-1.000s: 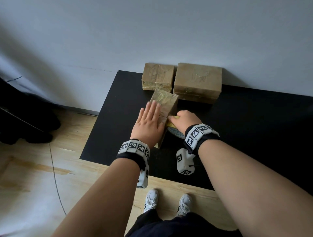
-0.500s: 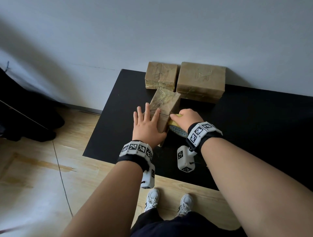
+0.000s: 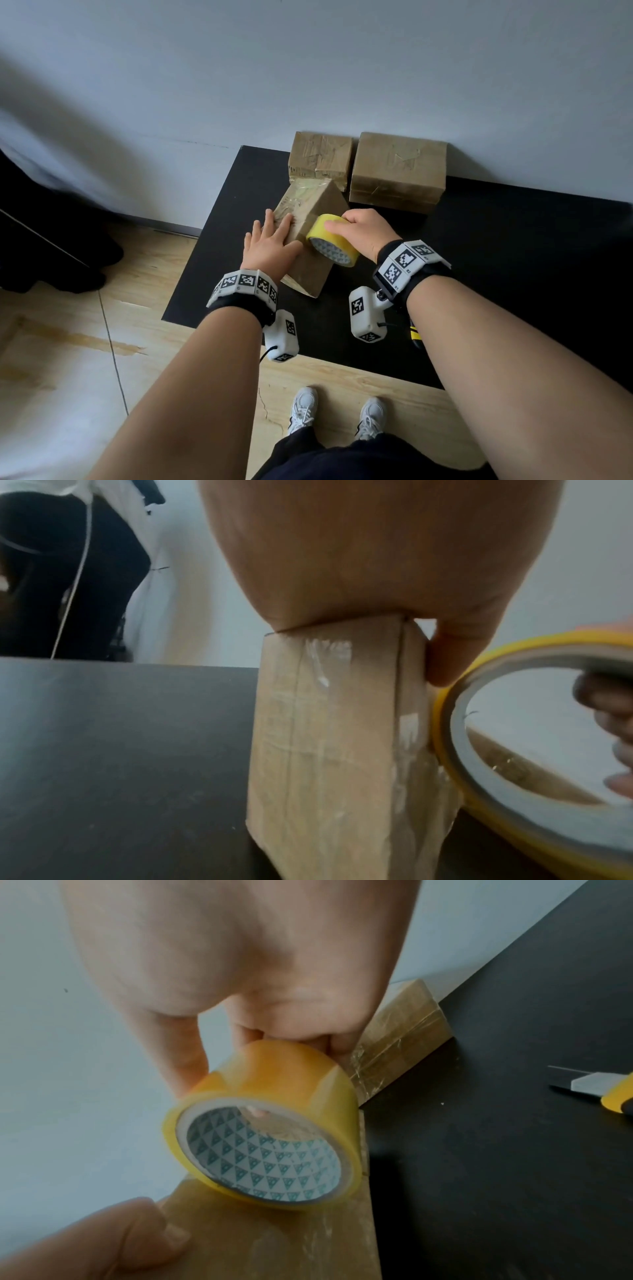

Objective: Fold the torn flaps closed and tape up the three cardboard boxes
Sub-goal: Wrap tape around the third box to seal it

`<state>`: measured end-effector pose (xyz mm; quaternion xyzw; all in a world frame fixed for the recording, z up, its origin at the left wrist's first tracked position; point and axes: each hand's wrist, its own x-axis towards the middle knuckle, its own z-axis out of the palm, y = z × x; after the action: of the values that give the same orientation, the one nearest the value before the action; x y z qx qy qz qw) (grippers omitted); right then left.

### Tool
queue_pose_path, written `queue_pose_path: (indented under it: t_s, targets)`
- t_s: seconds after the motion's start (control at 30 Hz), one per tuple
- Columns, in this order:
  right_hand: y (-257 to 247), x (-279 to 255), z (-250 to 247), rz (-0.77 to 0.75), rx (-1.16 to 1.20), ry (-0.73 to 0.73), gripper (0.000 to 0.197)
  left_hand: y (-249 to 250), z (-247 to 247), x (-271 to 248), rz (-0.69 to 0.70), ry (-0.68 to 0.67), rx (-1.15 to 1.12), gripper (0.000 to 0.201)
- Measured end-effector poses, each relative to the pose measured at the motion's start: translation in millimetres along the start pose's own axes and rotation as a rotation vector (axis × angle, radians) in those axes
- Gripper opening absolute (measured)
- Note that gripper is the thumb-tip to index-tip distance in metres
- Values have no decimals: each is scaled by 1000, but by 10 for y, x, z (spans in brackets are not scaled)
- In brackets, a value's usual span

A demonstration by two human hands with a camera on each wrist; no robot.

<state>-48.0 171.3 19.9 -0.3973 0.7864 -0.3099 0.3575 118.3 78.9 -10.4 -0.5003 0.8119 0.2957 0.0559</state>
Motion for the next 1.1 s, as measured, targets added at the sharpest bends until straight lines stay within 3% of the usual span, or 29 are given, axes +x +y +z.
queue_pose_path:
  t_s: [0.1, 0.23, 0.6, 0.7, 0.8, 0.93, 1.1]
  targets:
    - [25, 31, 43, 16, -102, -1, 48, -19, 1, 15, 0, -12, 28, 68]
    - [198, 24, 134, 181, -330, -16, 52, -29, -20, 23, 8, -24, 47, 67]
    - [247, 41, 204, 73, -30, 29, 46, -88, -171, 125, -105, -40, -95, 63]
    - [287, 36, 233, 76, -133, 49, 50, -87, -187, 121, -105, -33, -119, 62]
    - [333, 15, 286, 193, -298, 20, 59, -83, -194, 113, -108, -34, -127, 62]
    - [413, 30, 314, 203, -193, 34, 66, -152, -223, 150, -143, -48, -177, 65]
    - [493, 35, 257, 109, -77, 83, 54, -219, -275, 188, -159, -44, -300, 74]
